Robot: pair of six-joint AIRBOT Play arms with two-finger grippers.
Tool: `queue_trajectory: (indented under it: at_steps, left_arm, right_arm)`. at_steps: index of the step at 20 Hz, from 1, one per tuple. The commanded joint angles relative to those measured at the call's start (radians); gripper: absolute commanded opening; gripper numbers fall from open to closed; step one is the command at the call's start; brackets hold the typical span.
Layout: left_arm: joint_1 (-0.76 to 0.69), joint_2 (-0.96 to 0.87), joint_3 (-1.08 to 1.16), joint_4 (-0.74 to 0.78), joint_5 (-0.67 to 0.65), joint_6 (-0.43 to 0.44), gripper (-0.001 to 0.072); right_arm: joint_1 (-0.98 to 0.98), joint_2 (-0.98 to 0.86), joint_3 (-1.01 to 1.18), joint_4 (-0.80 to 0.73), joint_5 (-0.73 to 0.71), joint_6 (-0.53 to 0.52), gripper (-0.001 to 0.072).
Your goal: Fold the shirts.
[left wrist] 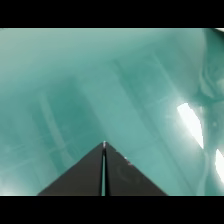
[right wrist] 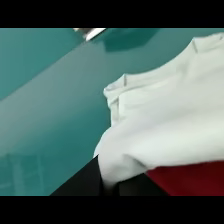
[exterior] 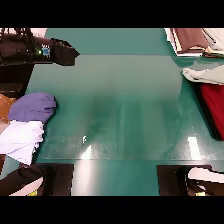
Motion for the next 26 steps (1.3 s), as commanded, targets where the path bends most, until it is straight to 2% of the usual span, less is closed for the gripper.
queue_trajectory:
  at_steps: [1, 7, 11, 14, 21, 22, 23, 25, 26]
  left_arm:
    - [-0.002, 0.000, 0.000, -0.003, 0.002, -0.001, 0.0024]
    - [-0.002, 0.000, 0.000, -0.003, -0.005, 0.003, 0.0024]
    - [-0.002, 0.000, 0.000, -0.003, -0.011, 0.003, 0.0024]
    - [-0.002, 0.000, 0.000, -0.002, -0.026, 0.003, 0.0024]
    - [-0.002, 0.000, 0.000, -0.002, -0.027, 0.023, 0.0024]
    - [-0.002, 0.000, 0.000, -0.002, -0.027, 0.023, 0.0024]
    - [-0.002, 0.000, 0.000, -0.002, -0.027, 0.023, 0.0024]
    - [-0.002, 0.000, 0.000, -0.002, -0.027, 0.024, 0.0024]
    - [-0.002, 0.000, 0.000, -0.002, -0.027, 0.026, 0.0024]
  right_arm:
    - [-0.040, -0.013, 0.083, 0.001, 0.003, -0.005, 0.0016]
    - [-0.068, -0.015, 0.309, -0.009, 0.152, -0.004, 0.0016]
    - [-0.122, -0.002, 0.318, -0.027, 0.274, 0.011, 0.0016]
    - [-0.161, 0.042, 0.219, -0.167, 0.323, 0.018, 0.0016]
    - [-0.285, 0.195, -0.182, -0.513, 0.360, 0.018, 0.0021]
    - [-0.303, 0.211, -0.228, -0.563, 0.362, 0.020, 0.0060]
    - [-0.323, 0.225, -0.267, -0.595, 0.357, 0.029, 0.0185]
    - [-0.370, 0.245, -0.321, -0.608, 0.345, 0.055, 0.0515]
    - [-0.385, 0.246, -0.324, -0.597, 0.346, 0.060, 0.0619]
